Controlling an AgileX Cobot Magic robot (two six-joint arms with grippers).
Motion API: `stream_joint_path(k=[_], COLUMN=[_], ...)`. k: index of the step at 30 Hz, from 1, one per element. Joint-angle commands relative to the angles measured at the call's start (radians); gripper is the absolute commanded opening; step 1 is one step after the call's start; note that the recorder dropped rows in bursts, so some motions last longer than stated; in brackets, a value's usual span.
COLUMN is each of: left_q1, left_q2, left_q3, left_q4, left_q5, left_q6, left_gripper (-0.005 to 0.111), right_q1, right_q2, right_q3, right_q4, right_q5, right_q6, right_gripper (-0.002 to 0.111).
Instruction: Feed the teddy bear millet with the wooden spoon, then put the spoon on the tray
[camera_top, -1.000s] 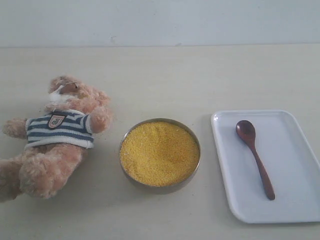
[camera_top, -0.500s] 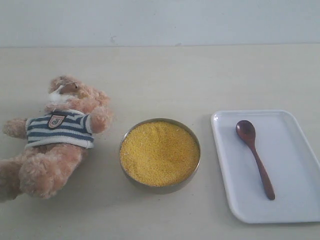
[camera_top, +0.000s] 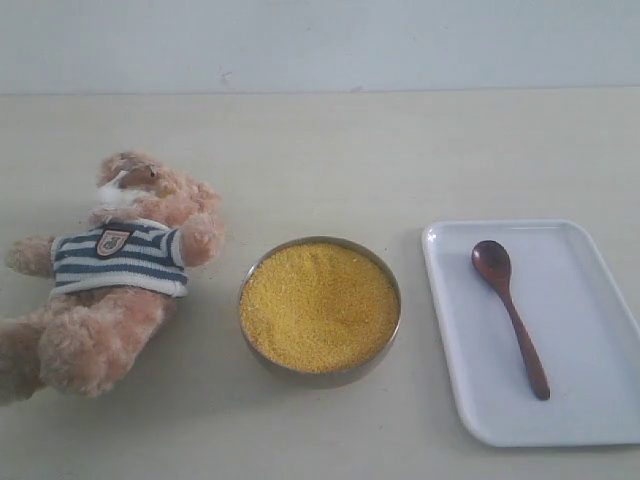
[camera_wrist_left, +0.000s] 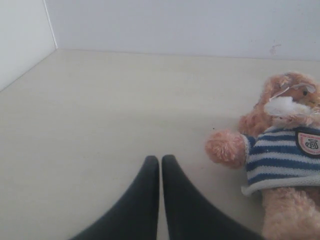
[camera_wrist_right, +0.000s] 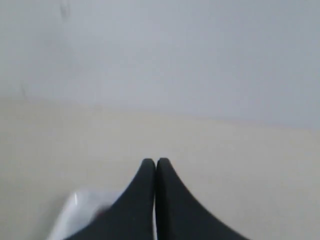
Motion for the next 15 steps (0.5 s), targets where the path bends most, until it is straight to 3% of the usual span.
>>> stream_joint_path(k=[1,4,6,9,13,15], left_q1=[0.004,0.004,0.004,0.004,0.004,0.004], left_q2=[-0.003,-0.003,-0.003,-0.003,-0.003,-0.003], left_q3=[0.004,0.004,0.004,0.004,0.004,0.004], left_q4=[0.001,0.001,0.001,0.001,0.001,0.001], left_q5=[0.000,0.000,0.000,0.000,0.000,0.000], left_q6=[-0.005,-0.005,-0.005,-0.005,-0.005,-0.005], left_gripper=[0.004,0.004,0.004,0.004,0.004,0.004], right_q1=[-0.006,-0.006,-0.006,-0.006,-0.006,-0.006], right_q2=[-0.005,-0.005,-0.005,0.009,0.130,0.217], right_q3=[-0.002,-0.002,-0.029,-0.111,-0.242,-0.288], right_q4=[0.099,0.158,0.269,0.368,0.270,0.184], right_q5=[-0.543,-0.872,-0.921,-0.775,-0.406,-0.311], right_q6=[0.069,0.072,0.163,0.266,0.259,0.255], right_gripper=[0.000,0.000,0.000,0.000,0.000,0.000])
